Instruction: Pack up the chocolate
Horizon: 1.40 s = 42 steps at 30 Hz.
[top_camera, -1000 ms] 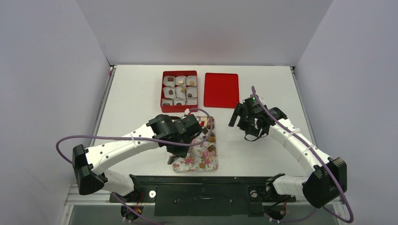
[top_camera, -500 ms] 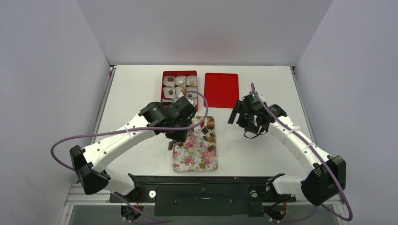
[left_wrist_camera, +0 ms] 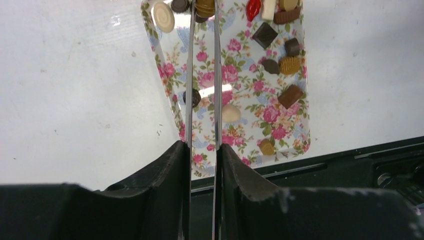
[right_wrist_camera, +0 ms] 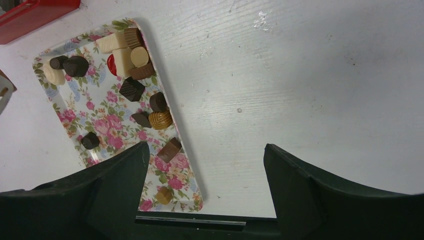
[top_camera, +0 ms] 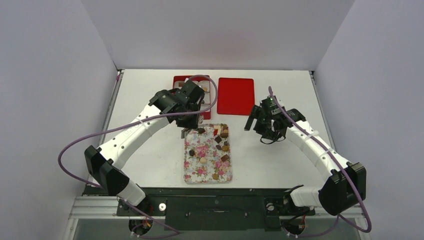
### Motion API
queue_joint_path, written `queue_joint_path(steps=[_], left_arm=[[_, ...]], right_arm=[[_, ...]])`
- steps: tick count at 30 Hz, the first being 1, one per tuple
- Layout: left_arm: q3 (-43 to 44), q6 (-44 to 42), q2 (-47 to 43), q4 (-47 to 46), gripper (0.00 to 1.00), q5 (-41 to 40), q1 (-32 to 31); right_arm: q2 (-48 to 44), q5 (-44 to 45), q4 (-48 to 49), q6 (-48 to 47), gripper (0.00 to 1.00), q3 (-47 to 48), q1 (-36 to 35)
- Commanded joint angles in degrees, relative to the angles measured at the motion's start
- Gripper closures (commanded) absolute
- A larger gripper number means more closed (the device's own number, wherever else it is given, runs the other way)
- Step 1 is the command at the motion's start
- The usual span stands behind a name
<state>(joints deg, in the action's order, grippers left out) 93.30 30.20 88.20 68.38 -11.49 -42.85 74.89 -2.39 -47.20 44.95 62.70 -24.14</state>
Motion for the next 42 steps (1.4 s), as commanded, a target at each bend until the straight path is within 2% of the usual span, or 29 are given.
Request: queue_joint_path(steps=[1, 21, 42], left_arm=[[5.2, -2.28, 2.39, -4.32, 0.74, -0.25, 2.51], [21.83, -4.66, 18.3, -4.84, 0.74, 1.95, 10.65], [20.32, -6.58, 23.78, -7.48, 0.74, 6.77, 12.71]], right_arm=[[0.64, -0.83, 0.35, -1.36, 0.2, 2.56, 1.54], [7.08, -4.07, -0.44, -3.05, 0.2, 6.96, 6.4], [12.55, -4.46, -1.61, -3.96, 0.2, 10.79, 7.49]])
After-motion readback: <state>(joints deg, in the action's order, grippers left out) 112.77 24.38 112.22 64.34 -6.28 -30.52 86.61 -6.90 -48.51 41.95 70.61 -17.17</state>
